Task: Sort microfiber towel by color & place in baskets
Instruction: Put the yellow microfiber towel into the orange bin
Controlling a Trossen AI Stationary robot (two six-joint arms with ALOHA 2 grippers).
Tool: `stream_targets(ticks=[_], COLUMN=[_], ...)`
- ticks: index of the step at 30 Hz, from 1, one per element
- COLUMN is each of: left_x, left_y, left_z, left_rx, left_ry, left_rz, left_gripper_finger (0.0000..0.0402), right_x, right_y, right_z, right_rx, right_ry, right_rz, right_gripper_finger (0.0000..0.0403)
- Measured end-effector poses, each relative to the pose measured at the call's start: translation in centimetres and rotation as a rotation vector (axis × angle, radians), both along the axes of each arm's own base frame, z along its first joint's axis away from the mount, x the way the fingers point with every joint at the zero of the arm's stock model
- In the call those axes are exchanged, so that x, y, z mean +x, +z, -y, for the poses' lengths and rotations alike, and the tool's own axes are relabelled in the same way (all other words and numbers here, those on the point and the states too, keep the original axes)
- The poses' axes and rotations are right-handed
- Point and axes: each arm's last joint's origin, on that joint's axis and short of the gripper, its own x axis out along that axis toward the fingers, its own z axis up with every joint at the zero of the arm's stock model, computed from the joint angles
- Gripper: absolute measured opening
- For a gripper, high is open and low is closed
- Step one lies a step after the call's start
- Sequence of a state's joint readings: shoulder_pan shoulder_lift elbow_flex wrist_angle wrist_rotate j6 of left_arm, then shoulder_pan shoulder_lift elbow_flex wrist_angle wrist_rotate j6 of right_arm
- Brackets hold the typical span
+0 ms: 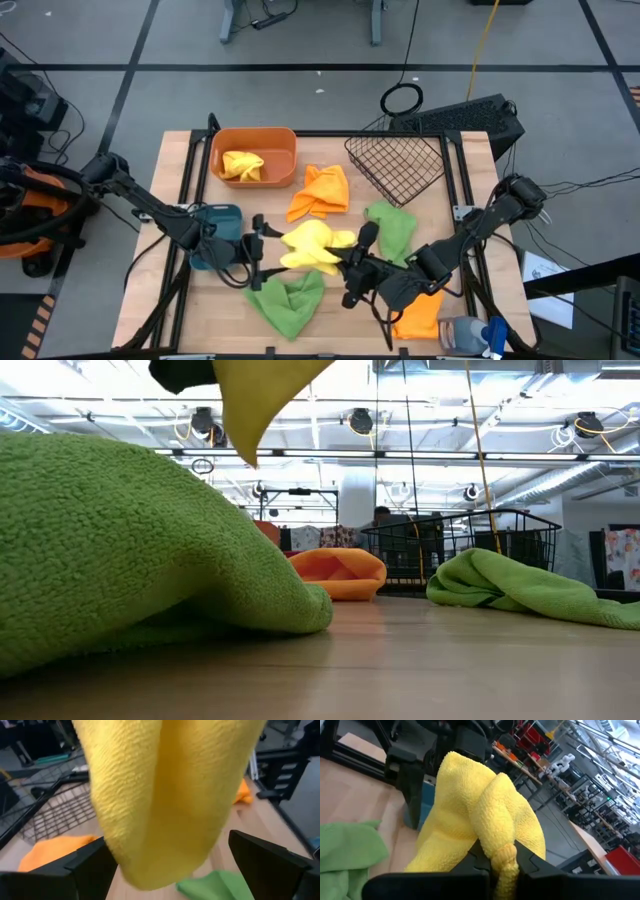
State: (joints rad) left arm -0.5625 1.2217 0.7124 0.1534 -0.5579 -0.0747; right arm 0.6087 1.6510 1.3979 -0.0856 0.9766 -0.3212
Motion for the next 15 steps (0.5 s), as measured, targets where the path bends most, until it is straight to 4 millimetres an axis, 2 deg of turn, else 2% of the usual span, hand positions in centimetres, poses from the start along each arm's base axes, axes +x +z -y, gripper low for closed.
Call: stream_targets(ticks=[6, 15], left_x=[0.7, 3.4], left_y=[-0.8, -2.5], left_z=[0.4, -0.1], left_rx=[0.049, 0.153], left_ry=[-0.018, 0.009], left_rz=[-0.008, 0.022], left_gripper_finger=[0.0372, 0.0372], right_x=[-0.6, -0.7], right_y=[1.0, 0.9], right_z=[0.3, 0.4], right_rx=[0.005, 0.035], right_ry=[0.009, 0.001], right_rz=[0.017, 0.017], right_gripper_finger=[0.0013, 0.0013])
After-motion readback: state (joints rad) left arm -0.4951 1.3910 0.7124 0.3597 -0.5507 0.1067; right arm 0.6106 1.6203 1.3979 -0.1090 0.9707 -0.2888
